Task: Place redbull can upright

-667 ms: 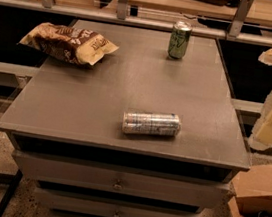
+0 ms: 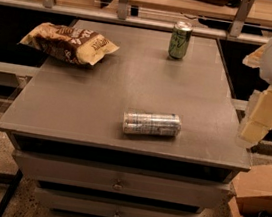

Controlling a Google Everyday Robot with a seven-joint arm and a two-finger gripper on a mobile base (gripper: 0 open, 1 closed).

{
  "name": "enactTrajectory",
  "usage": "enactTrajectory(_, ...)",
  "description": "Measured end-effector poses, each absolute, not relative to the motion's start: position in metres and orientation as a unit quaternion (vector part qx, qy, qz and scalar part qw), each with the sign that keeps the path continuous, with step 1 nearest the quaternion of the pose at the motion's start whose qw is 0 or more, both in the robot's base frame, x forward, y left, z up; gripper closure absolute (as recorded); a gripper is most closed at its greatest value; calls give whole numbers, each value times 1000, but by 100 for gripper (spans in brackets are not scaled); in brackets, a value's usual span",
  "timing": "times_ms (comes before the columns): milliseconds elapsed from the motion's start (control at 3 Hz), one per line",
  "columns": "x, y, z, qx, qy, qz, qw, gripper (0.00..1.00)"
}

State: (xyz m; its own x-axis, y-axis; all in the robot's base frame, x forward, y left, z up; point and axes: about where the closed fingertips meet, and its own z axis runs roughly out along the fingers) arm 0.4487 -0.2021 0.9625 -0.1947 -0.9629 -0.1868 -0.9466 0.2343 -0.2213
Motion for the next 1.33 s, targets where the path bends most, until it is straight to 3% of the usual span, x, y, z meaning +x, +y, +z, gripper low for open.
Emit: enactTrajectory(1333, 473, -69, 873, -726, 686, -16, 46, 0)
